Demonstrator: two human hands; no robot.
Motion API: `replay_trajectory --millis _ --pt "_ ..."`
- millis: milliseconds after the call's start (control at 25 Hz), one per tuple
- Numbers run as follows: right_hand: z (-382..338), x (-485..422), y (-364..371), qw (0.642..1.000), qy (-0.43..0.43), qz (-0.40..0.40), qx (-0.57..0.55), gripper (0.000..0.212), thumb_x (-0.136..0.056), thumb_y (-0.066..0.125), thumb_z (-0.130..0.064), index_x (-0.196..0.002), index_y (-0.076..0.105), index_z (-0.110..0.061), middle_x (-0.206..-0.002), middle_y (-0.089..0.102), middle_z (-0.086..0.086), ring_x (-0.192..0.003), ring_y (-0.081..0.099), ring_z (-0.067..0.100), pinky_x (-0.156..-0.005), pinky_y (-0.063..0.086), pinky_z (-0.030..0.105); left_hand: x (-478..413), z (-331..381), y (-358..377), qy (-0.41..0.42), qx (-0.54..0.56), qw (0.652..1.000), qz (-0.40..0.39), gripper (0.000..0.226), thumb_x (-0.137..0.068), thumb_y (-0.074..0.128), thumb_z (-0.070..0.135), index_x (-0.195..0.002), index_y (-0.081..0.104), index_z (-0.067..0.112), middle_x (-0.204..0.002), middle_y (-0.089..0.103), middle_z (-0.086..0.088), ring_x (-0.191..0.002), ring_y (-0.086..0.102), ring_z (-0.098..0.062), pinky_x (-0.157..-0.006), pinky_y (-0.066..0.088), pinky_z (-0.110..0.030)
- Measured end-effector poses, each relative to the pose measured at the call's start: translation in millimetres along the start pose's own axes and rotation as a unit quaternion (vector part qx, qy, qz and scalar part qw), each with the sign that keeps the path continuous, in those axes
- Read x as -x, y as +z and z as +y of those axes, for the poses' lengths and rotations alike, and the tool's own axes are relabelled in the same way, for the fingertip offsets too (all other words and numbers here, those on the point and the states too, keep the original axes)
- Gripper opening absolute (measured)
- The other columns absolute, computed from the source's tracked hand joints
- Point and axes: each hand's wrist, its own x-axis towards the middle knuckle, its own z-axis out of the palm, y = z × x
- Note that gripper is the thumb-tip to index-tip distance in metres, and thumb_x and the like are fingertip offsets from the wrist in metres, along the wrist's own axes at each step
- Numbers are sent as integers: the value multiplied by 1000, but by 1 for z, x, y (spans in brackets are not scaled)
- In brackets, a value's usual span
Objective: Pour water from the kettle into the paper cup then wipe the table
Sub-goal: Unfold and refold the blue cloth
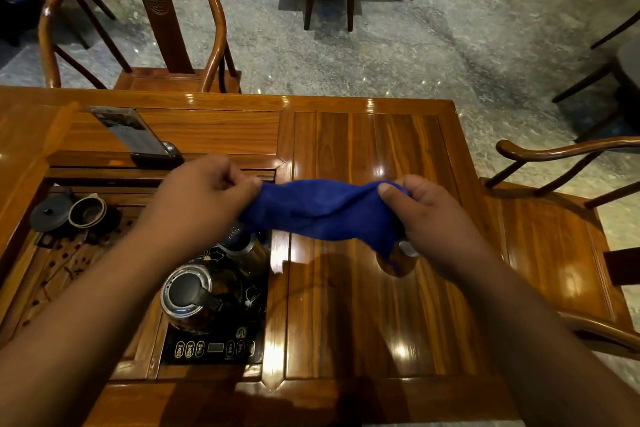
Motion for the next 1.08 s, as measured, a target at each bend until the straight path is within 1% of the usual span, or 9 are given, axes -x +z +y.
replay_trajectory --millis 160,320,520,600,680,760,840,960,1080 --pt "1 -2 31 992 -7 -86 -86 25 -105 58 -39 -116 66 -18 -107 76 14 -101 74 34 -92 59 61 5 36 32 -44 155 985 -64 20 -96 70 34 -87 68 17 -67 76 0 -56 71 -8 -57 55 -29" --pt "8 -1 43 973 -21 -182 -140 51 -90 80 -13 -134 55 -14 -127 69 18 -120 67 36 -106 52 59 8 51 61 -58 250 962 -95 19 -94 75 29 -88 73 11 -77 78 -12 -67 74 -21 -66 58 -35" --pt "25 -7 40 961 -3 -166 -220 44 -94 70 0 -134 59 -14 -128 72 11 -117 70 31 -104 57 52 6 19 66 -54 285 956 -51 12 -93 71 27 -105 74 24 -100 78 3 -89 73 -12 -80 56 -32" --pt "32 -7 38 929 18 -189 -316 47 -87 68 -2 -133 62 -13 -124 73 10 -114 70 30 -97 58 43 6 -11 71 -94 270 950 -126 51 -73 79 34 -123 66 36 -121 72 6 -108 70 -17 -97 56 -47" --pt "37 -5 34 886 34 -211 -411 46 -87 63 -1 -131 64 -13 -123 73 12 -114 70 30 -96 59 41 8 -29 82 -121 326 901 -258 76 -62 82 32 -135 60 34 -133 70 4 -122 66 -22 -111 48 -56" --pt "45 -5 27 844 37 -217 -490 43 -92 57 -1 -133 66 -12 -131 70 16 -122 67 34 -105 55 46 12 -37 96 -126 410 835 -346 68 -74 81 23 -139 60 23 -137 70 1 -129 64 -21 -119 40 -52" --pt "56 -7 26 829 46 -189 -525 42 -97 56 -3 -137 64 -11 -140 66 19 -131 62 38 -115 46 53 13 -37 110 -111 448 804 -375 60 -84 78 24 -141 60 21 -142 67 -2 -135 60 -24 -121 36 -52" --pt "83 -9 40 865 110 -143 -468 44 -102 59 -9 -145 58 -21 -147 63 14 -132 64 38 -115 45 61 13 -30 128 -147 475 818 -290 53 -85 77 27 -136 62 20 -132 73 -5 -130 63 -31 -116 43 -54" --pt "104 -4 49 886 133 -185 -404 67 -96 63 5 -147 53 -38 -147 63 5 -129 65 38 -99 56 60 10 -23 136 -155 436 862 -206 24 -100 66 29 -121 66 19 -114 80 -3 -108 73 -22 -97 55 -40"
